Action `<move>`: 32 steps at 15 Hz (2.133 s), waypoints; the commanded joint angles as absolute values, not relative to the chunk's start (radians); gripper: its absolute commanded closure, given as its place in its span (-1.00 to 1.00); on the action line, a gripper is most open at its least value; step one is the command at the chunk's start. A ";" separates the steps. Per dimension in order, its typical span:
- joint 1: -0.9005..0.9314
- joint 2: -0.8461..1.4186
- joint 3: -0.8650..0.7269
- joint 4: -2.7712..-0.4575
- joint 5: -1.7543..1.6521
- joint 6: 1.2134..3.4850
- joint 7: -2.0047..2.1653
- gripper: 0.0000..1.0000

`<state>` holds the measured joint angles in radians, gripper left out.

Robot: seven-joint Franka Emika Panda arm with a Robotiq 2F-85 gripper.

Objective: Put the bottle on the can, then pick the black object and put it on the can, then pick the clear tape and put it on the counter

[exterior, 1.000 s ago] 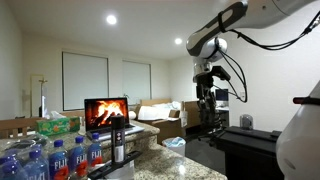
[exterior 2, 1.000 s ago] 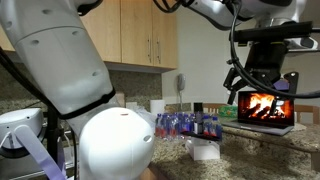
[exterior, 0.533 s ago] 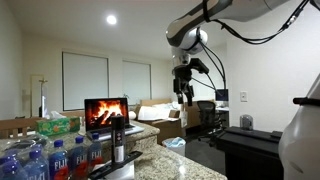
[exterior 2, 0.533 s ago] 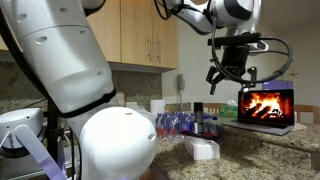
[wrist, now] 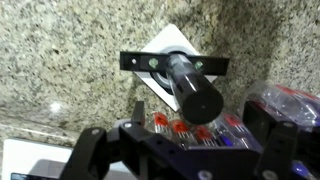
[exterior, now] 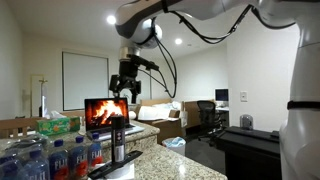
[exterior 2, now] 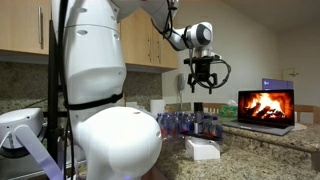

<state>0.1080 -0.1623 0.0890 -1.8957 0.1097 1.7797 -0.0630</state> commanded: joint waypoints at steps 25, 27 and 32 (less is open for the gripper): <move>0.191 0.130 0.087 -1.525 0.065 1.558 0.508 -1.00; 0.194 0.108 0.089 -1.572 0.067 1.577 0.555 -1.00; 0.187 0.041 0.092 -1.674 0.079 1.612 0.662 -1.00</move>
